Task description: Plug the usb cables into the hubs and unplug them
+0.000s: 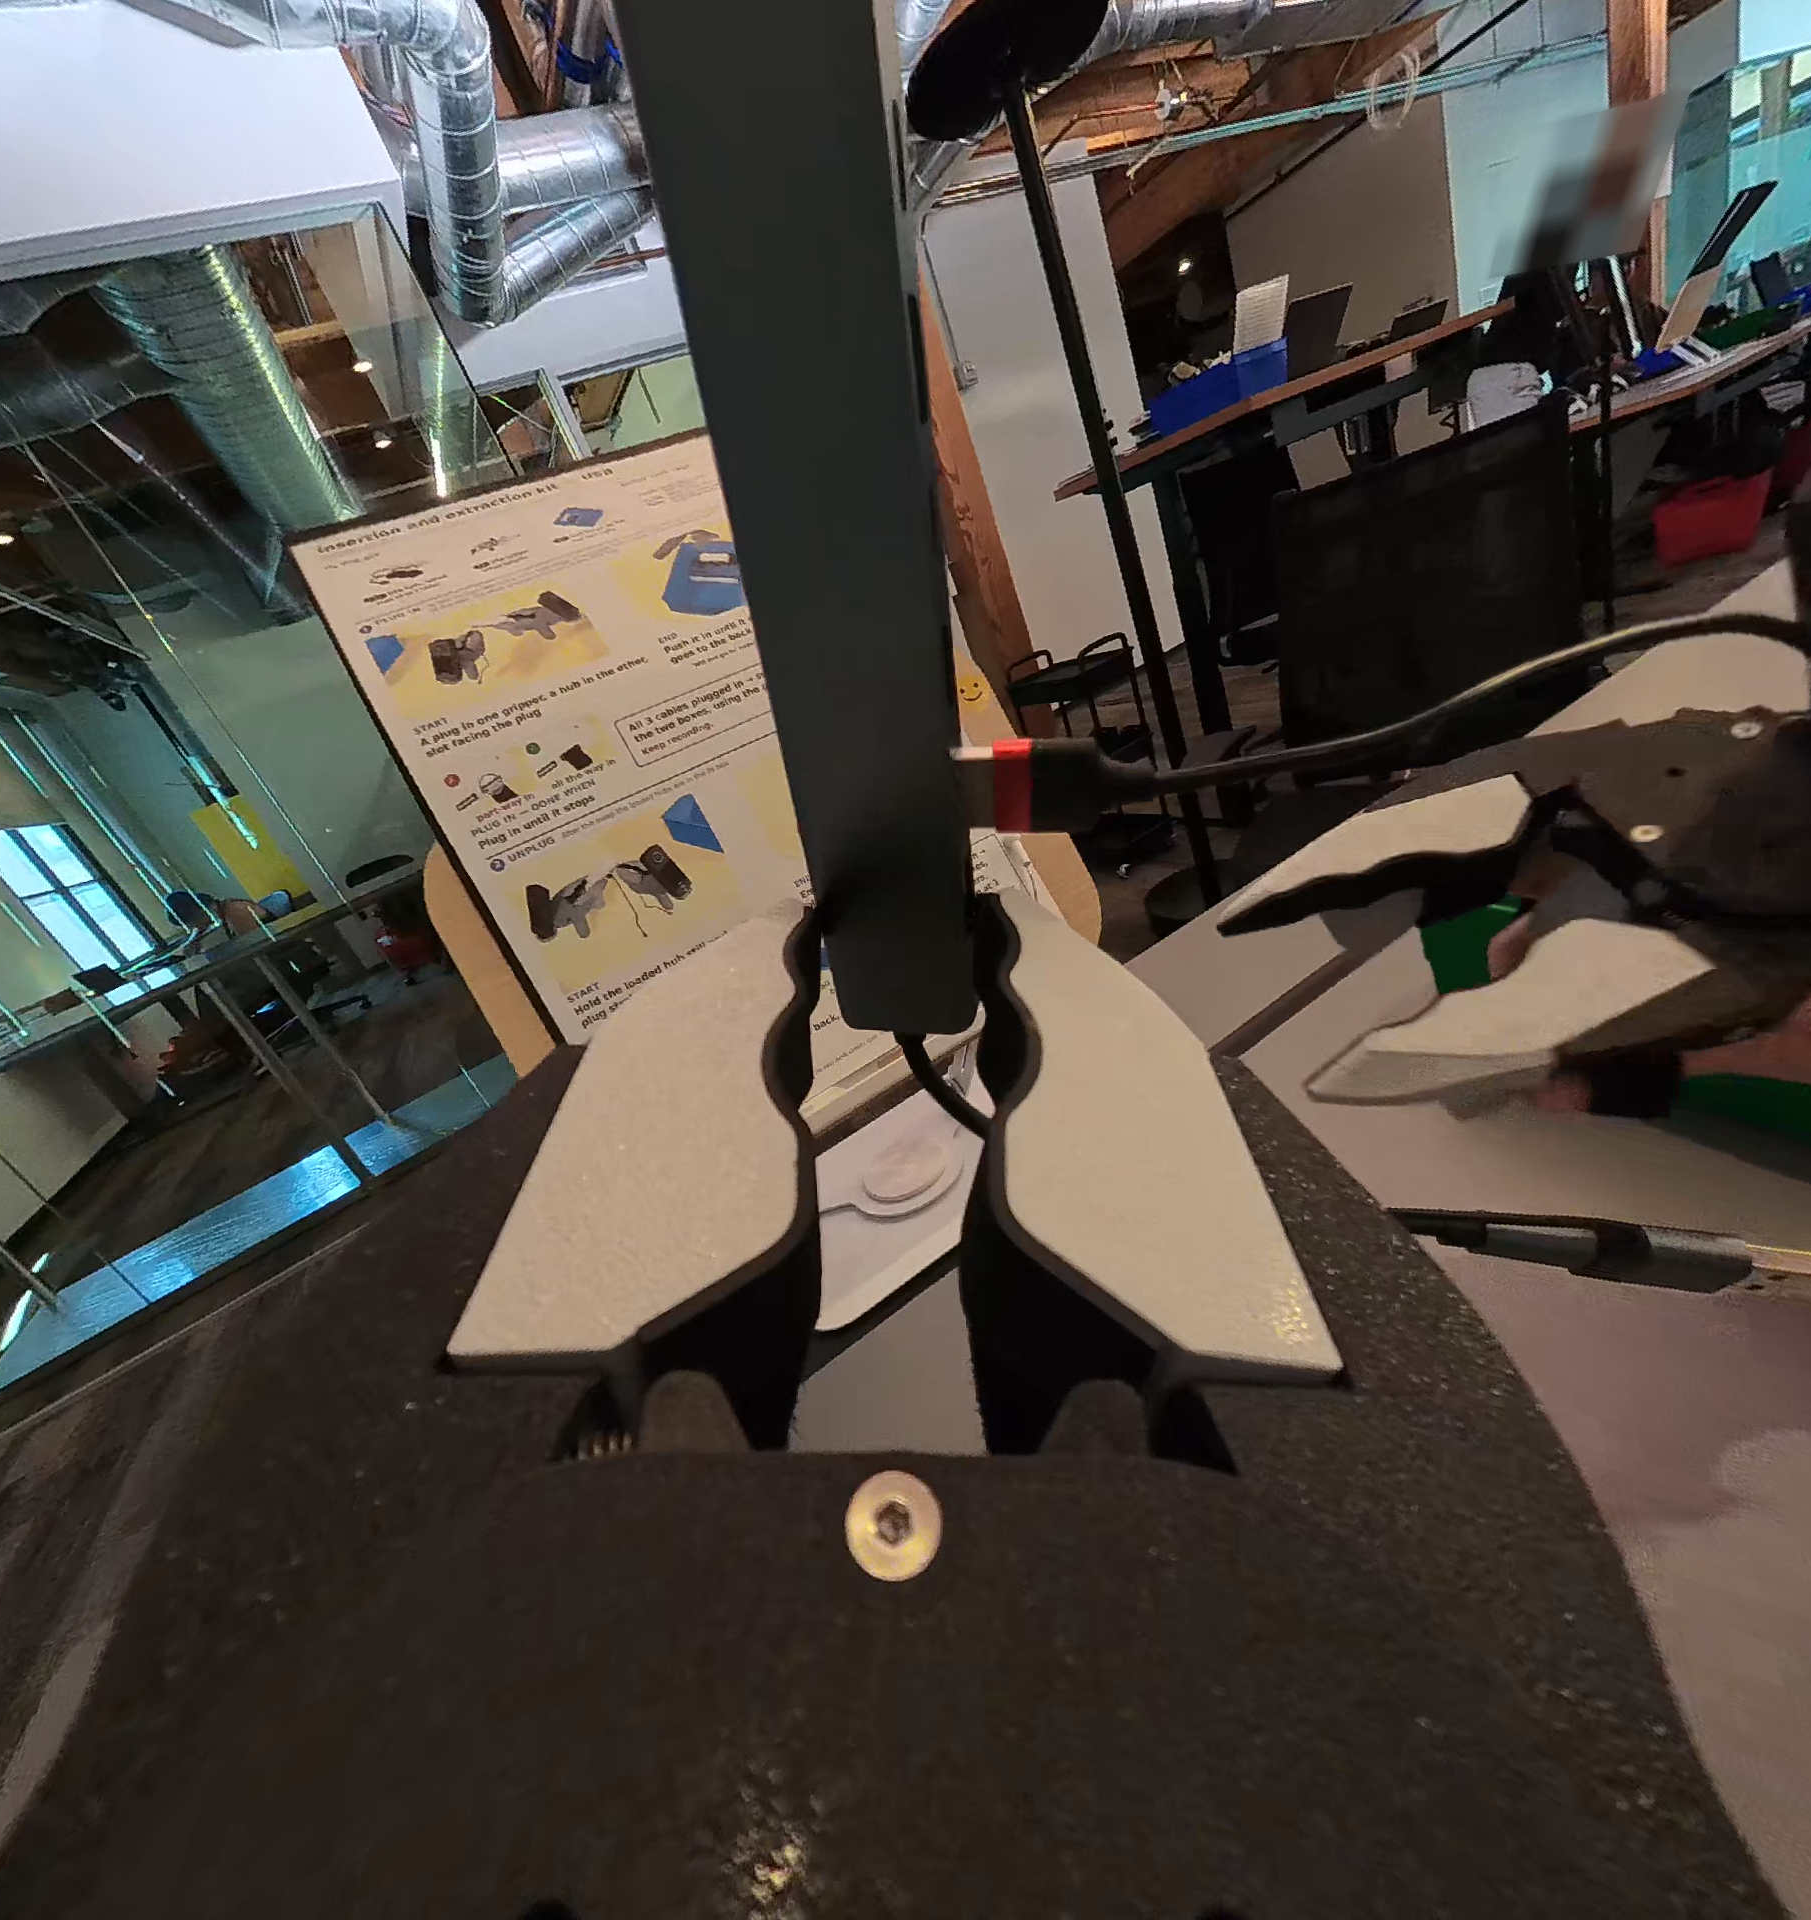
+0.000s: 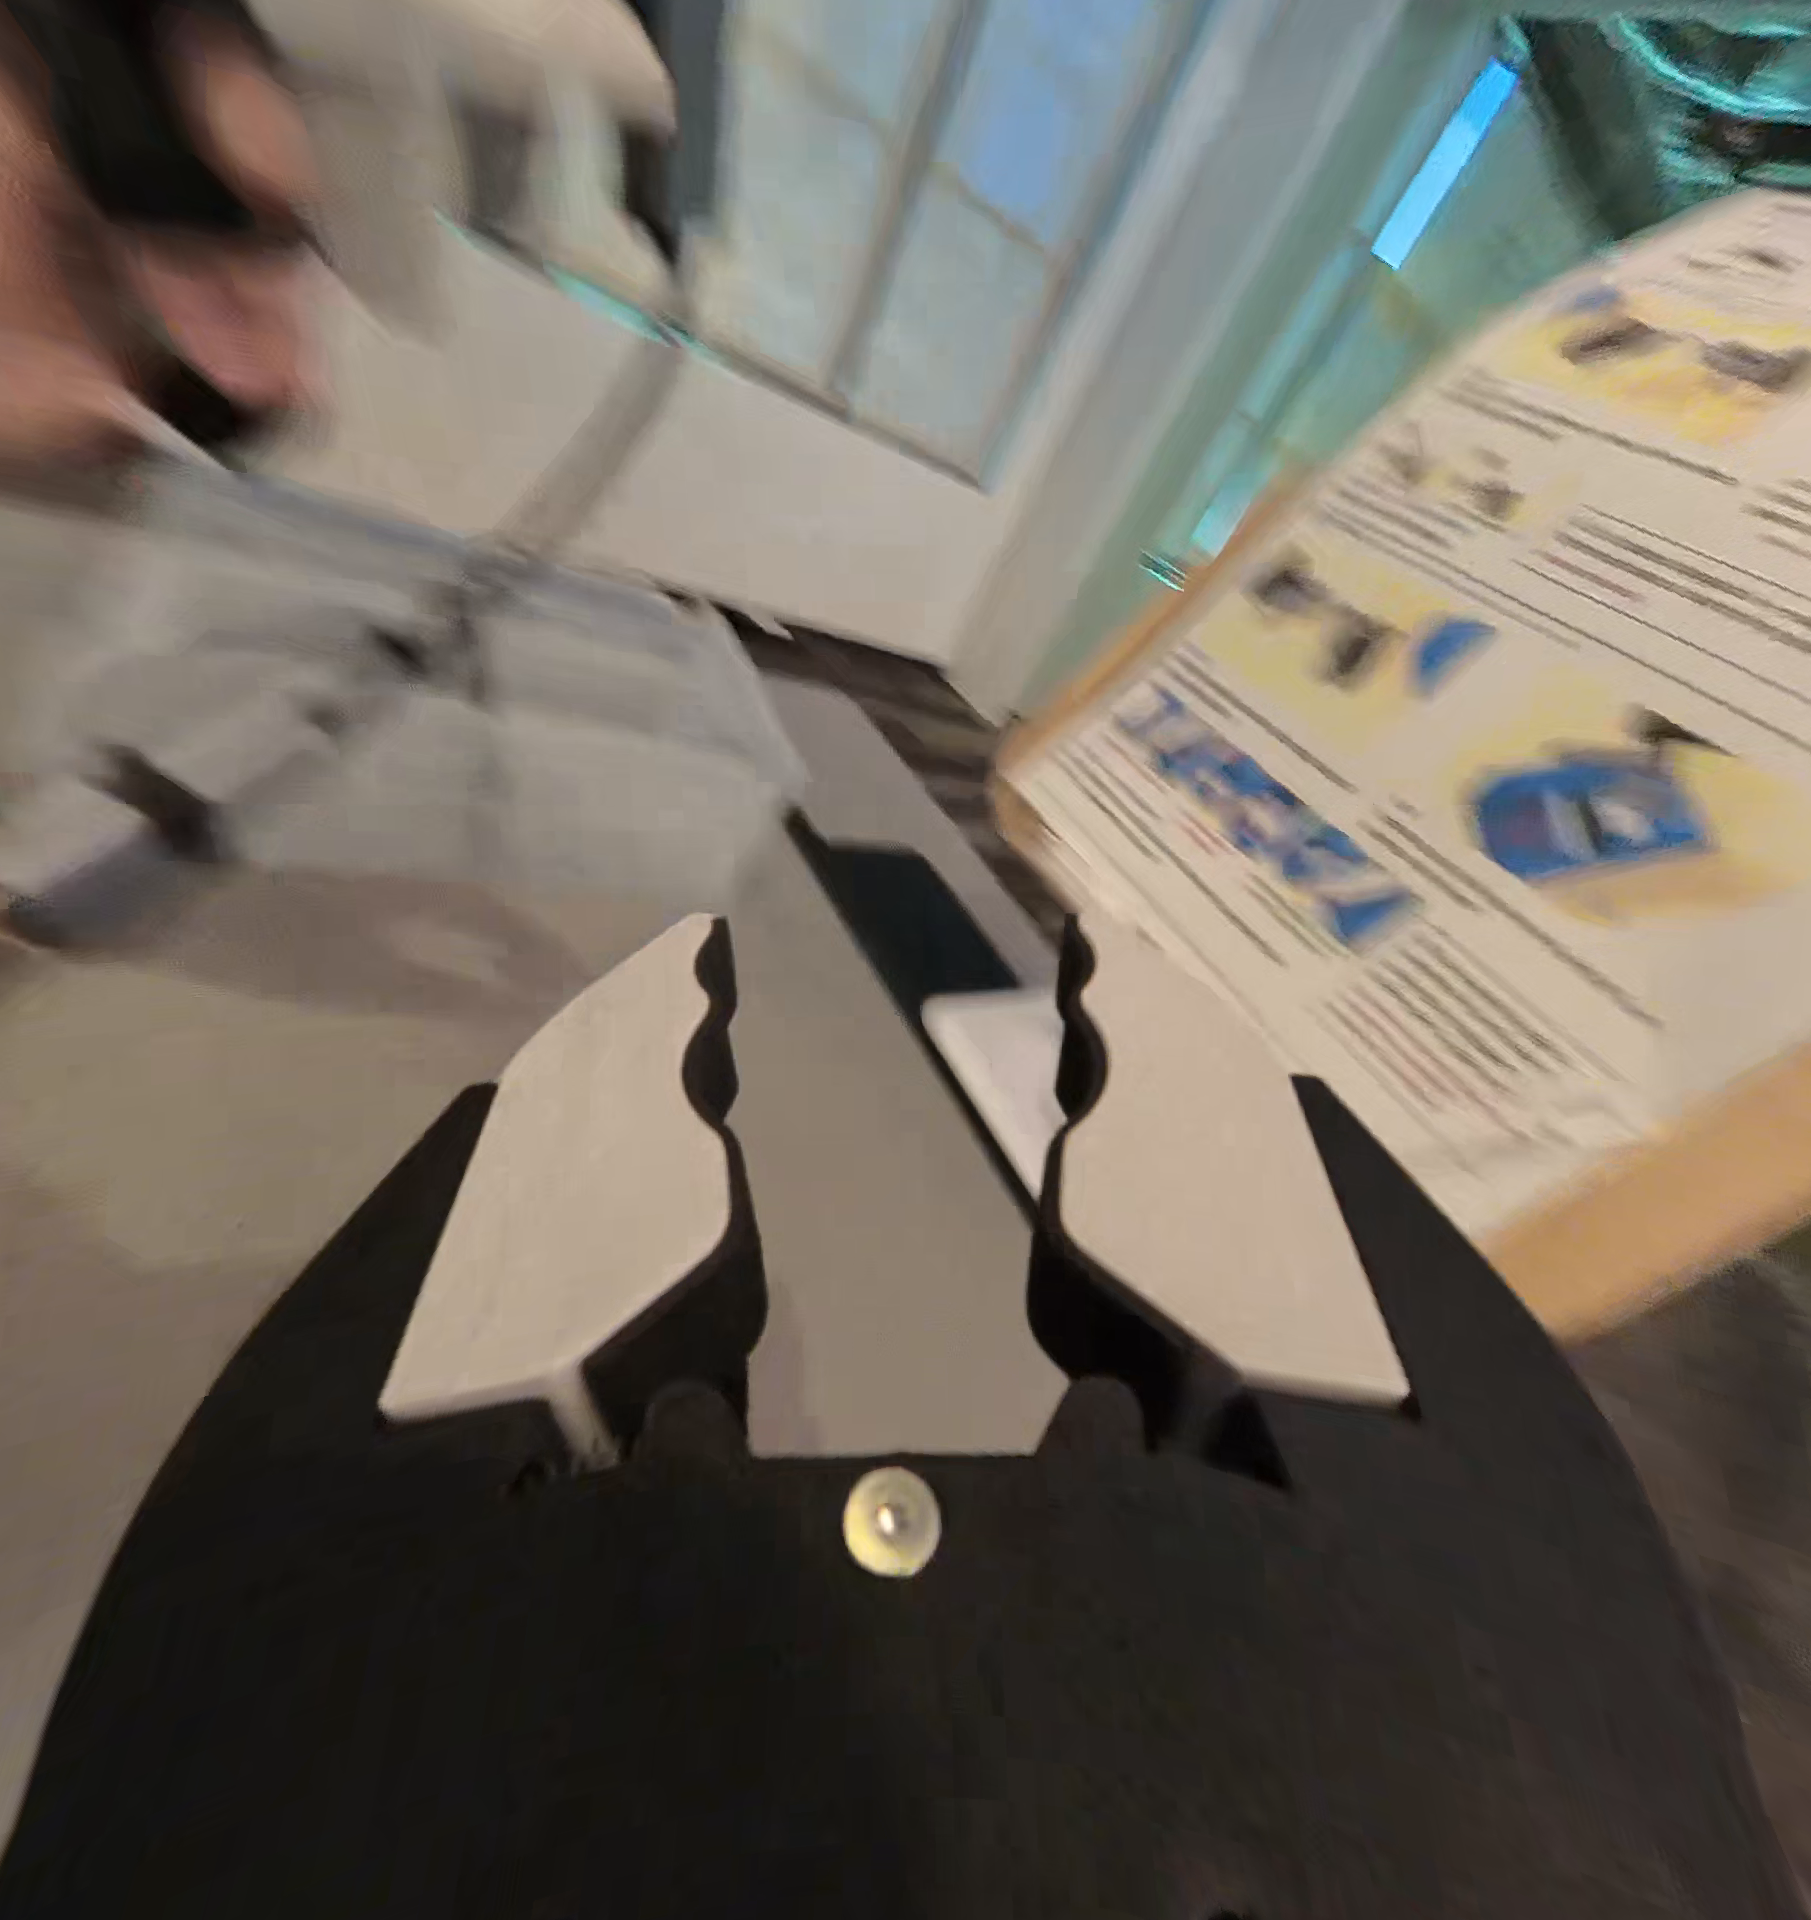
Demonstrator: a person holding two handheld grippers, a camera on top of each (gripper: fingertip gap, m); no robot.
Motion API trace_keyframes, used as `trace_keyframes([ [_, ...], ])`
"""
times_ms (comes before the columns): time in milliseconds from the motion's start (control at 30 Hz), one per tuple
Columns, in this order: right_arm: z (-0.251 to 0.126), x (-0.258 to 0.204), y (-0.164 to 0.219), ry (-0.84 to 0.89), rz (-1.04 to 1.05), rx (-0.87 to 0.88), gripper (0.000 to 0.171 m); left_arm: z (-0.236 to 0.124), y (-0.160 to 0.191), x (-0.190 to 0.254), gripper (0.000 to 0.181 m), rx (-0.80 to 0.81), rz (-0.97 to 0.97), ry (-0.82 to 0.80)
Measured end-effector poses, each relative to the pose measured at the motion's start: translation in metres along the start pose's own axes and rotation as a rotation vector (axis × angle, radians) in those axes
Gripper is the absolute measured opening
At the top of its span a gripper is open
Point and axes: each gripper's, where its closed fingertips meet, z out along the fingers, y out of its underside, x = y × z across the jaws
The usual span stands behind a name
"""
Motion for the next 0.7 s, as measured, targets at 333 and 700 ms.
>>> trace_keyframes([
  [333,-0.018,0.07,0.036,0.42,0.002,-0.153,0.054,0.005,0.01,0.009,0.027,-0.07,-0.02,0.058],
  [700,-0.051,-0.003,-0.106,0.225,-0.082,0.168,0.044,0.025,0.041,0.052,0.027,-0.229,0.063,0.144],
])
